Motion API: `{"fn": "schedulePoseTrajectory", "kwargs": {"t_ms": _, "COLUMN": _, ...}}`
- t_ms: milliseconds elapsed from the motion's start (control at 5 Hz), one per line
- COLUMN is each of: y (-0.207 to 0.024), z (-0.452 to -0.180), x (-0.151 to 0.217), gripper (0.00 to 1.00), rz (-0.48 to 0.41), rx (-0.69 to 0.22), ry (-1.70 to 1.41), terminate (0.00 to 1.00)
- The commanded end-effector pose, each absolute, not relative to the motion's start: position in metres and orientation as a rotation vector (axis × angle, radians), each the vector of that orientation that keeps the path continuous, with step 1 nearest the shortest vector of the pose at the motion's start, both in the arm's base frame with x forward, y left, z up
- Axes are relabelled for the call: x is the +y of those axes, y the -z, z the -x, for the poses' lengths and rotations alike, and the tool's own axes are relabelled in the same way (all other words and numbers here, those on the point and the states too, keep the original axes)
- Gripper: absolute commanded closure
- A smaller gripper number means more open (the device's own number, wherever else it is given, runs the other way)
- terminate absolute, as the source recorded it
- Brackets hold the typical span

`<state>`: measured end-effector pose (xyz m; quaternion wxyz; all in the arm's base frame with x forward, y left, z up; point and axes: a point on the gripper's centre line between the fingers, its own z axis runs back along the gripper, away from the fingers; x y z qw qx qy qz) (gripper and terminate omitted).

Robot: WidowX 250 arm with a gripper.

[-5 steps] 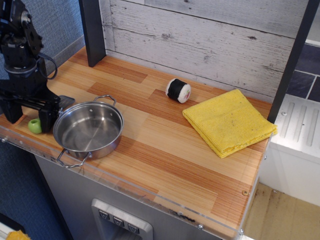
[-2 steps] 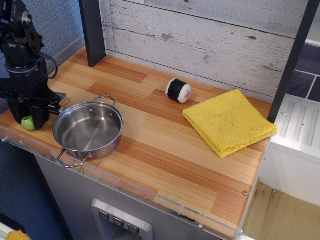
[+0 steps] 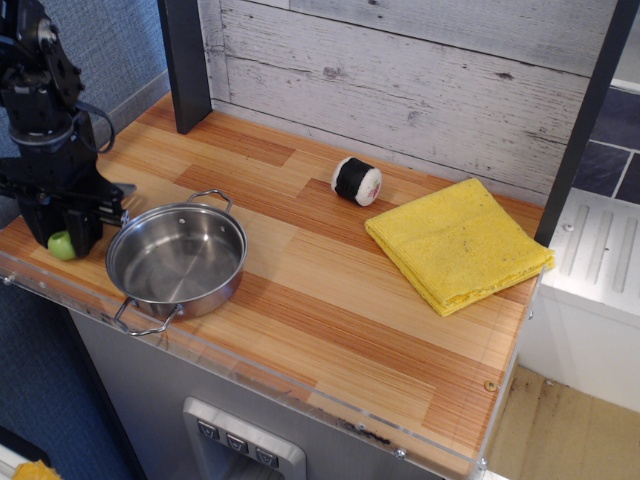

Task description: Hold the green spatula from left side of the steel pan and place it over the yellow cloth, which is in top right side of the table.

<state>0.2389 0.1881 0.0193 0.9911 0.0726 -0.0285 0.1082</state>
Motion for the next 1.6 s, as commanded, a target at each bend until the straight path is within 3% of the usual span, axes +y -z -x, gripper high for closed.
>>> {"fn": "schedulePoseTrajectory", "kwargs": {"t_ms": 0, "y": -0.086, "z": -0.264, "x": 0.173, "gripper": 1.00, "rz": -0.186, "rx": -0.237, "ry": -0.244, "terminate": 0.00}}
{"fn": "schedulePoseTrajectory", "kwargs": {"t_ms": 200, "y": -0.101, "z": -0.278, "x": 0.145, "gripper": 1.00, "rz": -0.175, "rx": -0.278, "ry": -0.212, "terminate": 0.00}}
{"fn": "schedulePoseTrajectory", "kwargs": {"t_ms": 600, "y": -0.104, "z": -0.313, "x": 0.067, "gripper": 1.00, "rz": -0.151, "rx": -0.304, "ry": -0.093, "terminate": 0.00}}
{"fn": "schedulePoseTrajectory", "kwargs": {"t_ms": 1000, "y": -0.081, "z": -0.351, "x": -0.017, "gripper": 1.00, "rz": -0.097, "rx": -0.298, "ry": 0.059, "terminate": 0.00}}
{"fn": "schedulePoseTrajectory", "kwargs": {"t_ms": 1400, "y": -0.057, "z": -0.375, "x": -0.063, "gripper": 1.00, "rz": -0.088, "rx": -0.260, "ry": 0.183, "terminate": 0.00}}
